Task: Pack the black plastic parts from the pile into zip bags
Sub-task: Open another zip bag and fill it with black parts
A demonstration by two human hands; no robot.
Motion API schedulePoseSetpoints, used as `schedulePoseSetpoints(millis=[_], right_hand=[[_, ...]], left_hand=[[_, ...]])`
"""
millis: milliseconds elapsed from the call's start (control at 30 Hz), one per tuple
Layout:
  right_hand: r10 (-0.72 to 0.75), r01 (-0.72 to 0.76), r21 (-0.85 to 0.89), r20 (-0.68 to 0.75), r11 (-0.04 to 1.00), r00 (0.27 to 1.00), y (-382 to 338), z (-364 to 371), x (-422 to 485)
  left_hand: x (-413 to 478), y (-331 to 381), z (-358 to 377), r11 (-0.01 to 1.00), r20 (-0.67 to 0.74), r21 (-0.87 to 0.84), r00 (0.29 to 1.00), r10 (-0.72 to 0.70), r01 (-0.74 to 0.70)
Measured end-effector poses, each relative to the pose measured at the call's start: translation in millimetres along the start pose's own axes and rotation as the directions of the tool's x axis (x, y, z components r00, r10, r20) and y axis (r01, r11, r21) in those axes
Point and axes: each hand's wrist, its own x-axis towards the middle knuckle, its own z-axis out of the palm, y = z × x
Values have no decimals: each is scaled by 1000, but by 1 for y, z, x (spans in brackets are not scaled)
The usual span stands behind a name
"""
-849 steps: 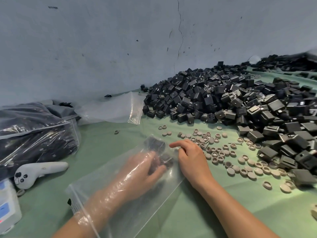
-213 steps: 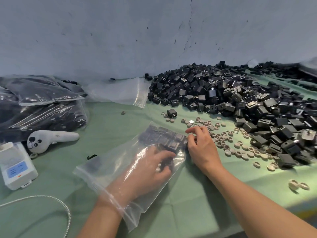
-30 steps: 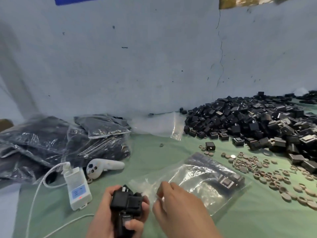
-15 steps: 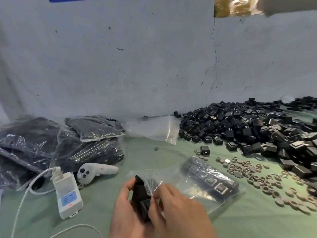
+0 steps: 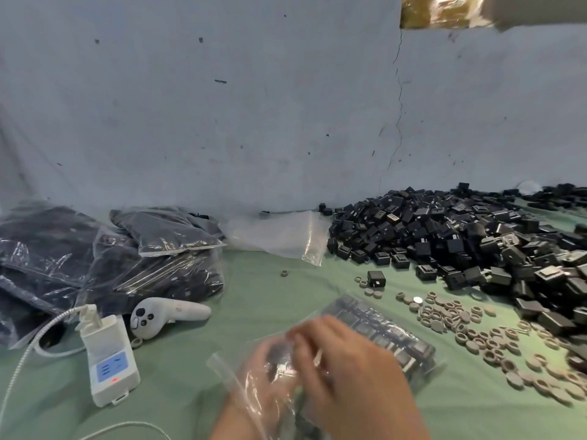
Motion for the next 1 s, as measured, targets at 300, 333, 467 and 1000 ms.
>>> schedulePoseSetpoints(millis=[300,333,467,1000], right_hand=[[315,-320,-99,-57,942,947,104,-20,10],[339,-342,-95,-48,935,940,108,-21,12],[314,-314,-98,-17,944,949,115,-14,22],[249,-245,-48,133,968,959,141,15,83]], left_hand=[[23,52,-12,994,19,75,996,82,-83],[26,53,-8,988,20,122,996,88,-90],[36,58,-14,962,-66,269,996,58,-38],[57,77,-1,944,3,317,996,93,-89]])
